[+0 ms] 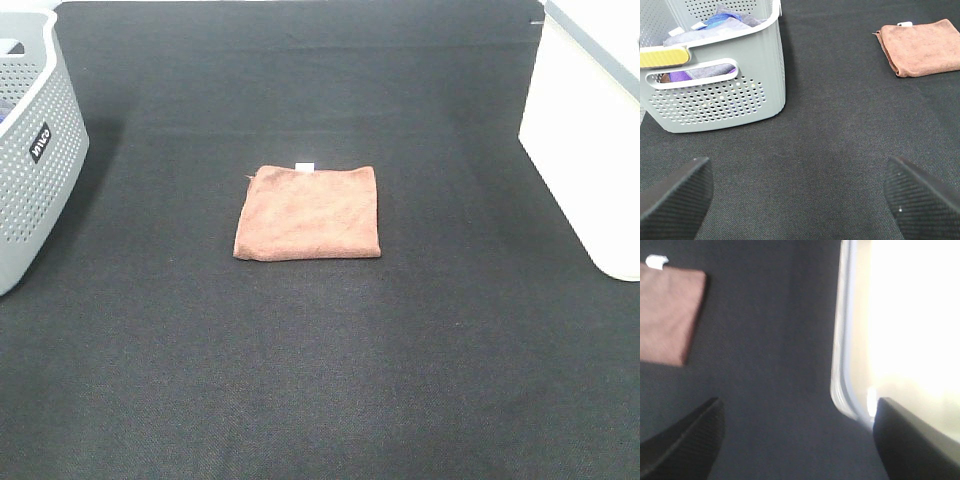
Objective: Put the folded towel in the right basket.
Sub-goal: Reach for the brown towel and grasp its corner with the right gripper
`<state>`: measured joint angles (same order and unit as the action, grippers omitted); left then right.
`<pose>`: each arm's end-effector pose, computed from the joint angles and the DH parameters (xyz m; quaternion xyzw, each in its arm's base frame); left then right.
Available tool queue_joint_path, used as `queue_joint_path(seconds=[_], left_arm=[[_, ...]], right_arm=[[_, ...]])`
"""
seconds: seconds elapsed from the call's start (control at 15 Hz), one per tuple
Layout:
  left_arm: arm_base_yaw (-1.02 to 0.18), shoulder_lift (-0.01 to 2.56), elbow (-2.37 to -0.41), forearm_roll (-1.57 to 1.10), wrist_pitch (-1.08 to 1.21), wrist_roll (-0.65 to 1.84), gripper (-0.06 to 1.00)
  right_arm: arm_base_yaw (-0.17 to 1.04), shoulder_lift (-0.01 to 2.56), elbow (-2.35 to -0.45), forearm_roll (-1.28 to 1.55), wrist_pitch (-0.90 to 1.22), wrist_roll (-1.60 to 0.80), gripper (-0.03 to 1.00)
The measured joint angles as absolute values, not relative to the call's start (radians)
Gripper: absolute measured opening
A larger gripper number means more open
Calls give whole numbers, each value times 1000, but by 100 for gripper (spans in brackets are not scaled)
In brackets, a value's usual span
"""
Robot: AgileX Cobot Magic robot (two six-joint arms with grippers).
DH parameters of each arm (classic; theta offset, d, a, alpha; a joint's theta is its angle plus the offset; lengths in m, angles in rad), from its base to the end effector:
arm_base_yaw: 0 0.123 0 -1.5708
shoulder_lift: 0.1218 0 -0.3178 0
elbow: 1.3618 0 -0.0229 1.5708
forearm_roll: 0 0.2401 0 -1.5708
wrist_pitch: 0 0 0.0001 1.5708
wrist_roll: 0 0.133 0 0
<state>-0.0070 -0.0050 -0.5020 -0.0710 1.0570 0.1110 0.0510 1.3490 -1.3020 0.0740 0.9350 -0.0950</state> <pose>-0.0108 -0.0081 0.2542 0.0515 0.8483 -0.0081 0.5269 0.2896 0.0227 0.3682 -0.0579 0.9411 0.0281 0.3321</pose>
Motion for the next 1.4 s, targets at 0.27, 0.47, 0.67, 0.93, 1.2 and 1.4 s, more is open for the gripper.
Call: queue_joint_path(seconds=[0.27,0.47,0.67,0.93,1.2,1.4], left_arm=[[-7,-5,-502,-71,1057,111,88],[-7,-5,-502,-71,1057,111,88],[-7,-5,-502,-71,1057,111,88],[-7,-5,-502,-71,1057,111,88],[-7,-5,-502,-71,1057,111,88],[-7,-5,-502,-71,1057,111,88]], right_arm=[[55,1541,-1505,199,938,-171,77],[156,1653,-1589,208,938,-191,77],[228,1729,-1604,248,925,-190,77],[243,1863,-1606,381,869,-194,77],[243,2043,-1620,505,861,-201,77],[242,2135,-1668,519,888,-202,77]])
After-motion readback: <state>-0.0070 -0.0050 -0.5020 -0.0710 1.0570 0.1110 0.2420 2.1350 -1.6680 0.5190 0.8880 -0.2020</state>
